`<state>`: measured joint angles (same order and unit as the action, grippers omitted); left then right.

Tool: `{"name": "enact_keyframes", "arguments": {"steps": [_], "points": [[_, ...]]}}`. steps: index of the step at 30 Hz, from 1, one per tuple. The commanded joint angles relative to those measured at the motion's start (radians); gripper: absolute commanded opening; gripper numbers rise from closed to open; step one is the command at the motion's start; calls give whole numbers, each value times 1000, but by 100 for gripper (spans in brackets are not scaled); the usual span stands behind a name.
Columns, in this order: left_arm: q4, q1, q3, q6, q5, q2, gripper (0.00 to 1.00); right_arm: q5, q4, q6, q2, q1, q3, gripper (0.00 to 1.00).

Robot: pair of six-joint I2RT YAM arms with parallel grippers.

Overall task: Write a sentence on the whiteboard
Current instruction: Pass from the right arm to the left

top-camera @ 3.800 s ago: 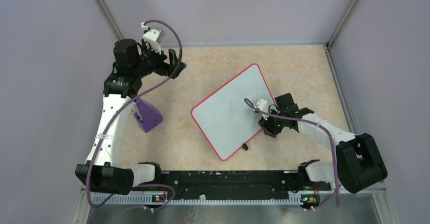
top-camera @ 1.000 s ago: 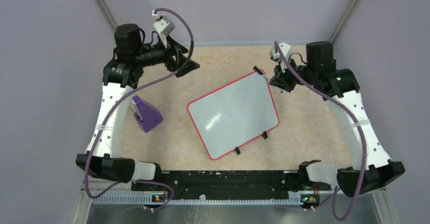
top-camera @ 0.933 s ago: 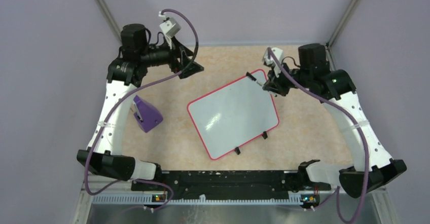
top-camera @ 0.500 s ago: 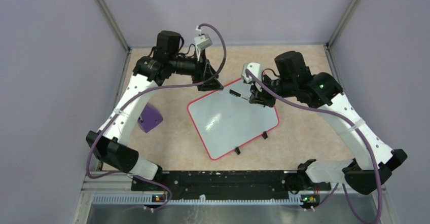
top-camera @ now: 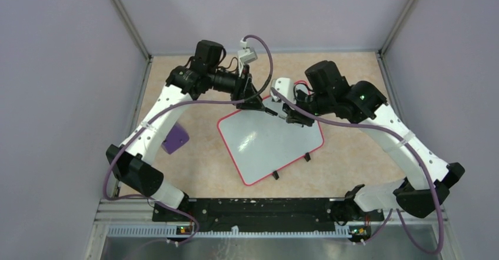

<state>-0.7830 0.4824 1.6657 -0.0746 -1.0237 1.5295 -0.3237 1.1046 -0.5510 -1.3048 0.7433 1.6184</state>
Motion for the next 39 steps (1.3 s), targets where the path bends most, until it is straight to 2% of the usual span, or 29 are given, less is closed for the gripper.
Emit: {"name": "enact_keyframes", "arguments": {"steps": [1,5,11,16,20,27,39], "points": [[23,27,-29,22,-86,-21,57,38,-59,-12,-16,36,50,0],[41,13,-38,47,-77,-25,57,60,-65,-18,-11,36,30,0],[108,-51,-76,106,-161,-53,57,113,-77,-21,14,36,-9,0],[194,-50,-106,175,-209,-75,59,133,-73,-29,8,36,-12,0],[209,-34,-109,187,-179,-58,58,119,-62,-32,-3,38,19,0],[239,-11,-113,235,-135,-26,54,132,-45,-39,-14,65,43,0],[244,31,-152,236,-92,-8,41,176,-45,-36,-50,98,85,0]]}}
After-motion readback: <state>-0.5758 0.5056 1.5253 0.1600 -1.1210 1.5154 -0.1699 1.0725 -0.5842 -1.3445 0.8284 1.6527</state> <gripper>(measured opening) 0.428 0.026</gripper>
